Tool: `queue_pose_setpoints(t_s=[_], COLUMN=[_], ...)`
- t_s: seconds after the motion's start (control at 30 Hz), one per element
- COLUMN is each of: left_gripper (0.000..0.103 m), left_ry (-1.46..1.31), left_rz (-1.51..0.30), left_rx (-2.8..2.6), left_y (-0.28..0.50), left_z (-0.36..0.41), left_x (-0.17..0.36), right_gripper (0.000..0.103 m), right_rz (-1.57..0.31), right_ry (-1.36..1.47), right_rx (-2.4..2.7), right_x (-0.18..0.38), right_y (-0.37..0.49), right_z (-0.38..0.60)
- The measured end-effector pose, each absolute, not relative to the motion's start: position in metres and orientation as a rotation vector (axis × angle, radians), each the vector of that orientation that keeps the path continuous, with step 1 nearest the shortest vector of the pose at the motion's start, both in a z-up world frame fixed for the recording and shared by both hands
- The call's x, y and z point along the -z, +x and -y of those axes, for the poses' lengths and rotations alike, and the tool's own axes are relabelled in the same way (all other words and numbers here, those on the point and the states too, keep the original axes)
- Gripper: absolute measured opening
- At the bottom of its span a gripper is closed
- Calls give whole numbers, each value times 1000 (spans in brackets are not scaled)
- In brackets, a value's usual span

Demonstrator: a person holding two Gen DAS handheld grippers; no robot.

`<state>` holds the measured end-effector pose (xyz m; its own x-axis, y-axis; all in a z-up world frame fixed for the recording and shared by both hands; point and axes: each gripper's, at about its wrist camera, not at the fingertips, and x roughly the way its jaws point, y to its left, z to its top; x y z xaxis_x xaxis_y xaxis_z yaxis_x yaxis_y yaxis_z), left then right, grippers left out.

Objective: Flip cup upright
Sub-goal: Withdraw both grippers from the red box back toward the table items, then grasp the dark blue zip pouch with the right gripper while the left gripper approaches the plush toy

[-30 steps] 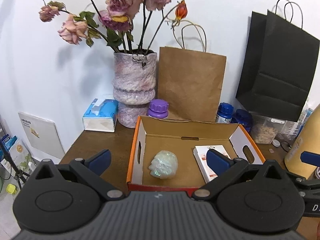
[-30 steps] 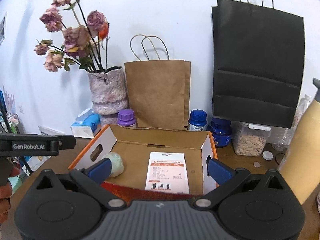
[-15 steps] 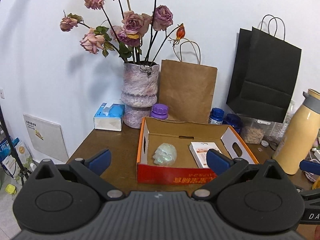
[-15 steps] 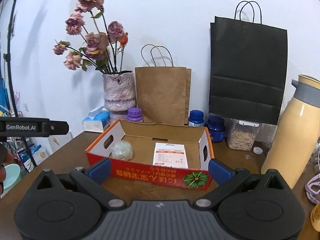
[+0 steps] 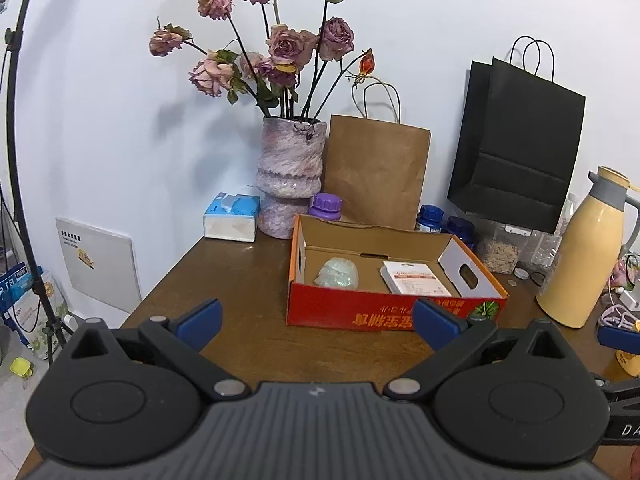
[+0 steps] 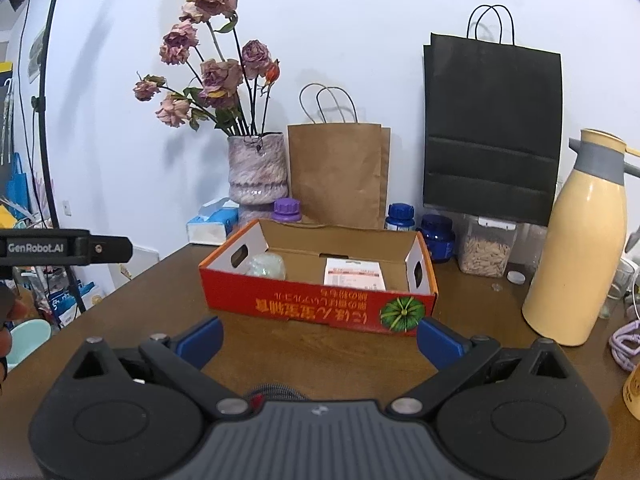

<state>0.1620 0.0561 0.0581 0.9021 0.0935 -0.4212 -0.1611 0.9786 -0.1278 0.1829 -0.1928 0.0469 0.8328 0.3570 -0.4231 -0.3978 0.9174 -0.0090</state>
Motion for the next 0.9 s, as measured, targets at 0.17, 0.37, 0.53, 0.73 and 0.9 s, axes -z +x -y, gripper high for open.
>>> queue_pose_setpoints(t_s=[0.17,0.37,0.53,0.73,0.9], left_gripper=[103,103,103,103,103], left_ry=[-162,-167,-184,-195,-185], left_rz=[-429,-430,-439,-470,-502], left_rx=[-131,-140,-150,-136,-129], left_y=[146,130,118,109,108], left_z=[-56,-57,-58,-56,-55], left_x=[-47,-32,-20,-6,2], right_gripper=[103,103,103,103,103], right_rz=[-437,-459,-487,-515,-551], right_ry=[-101,-89,-63,-63,-74], right_rx=[-398,-393,-395,-376,-345], right_x=[-37,-23,-11,5,21], right_y=[170,160,157,153,152], right_z=[197,203,212,218,219])
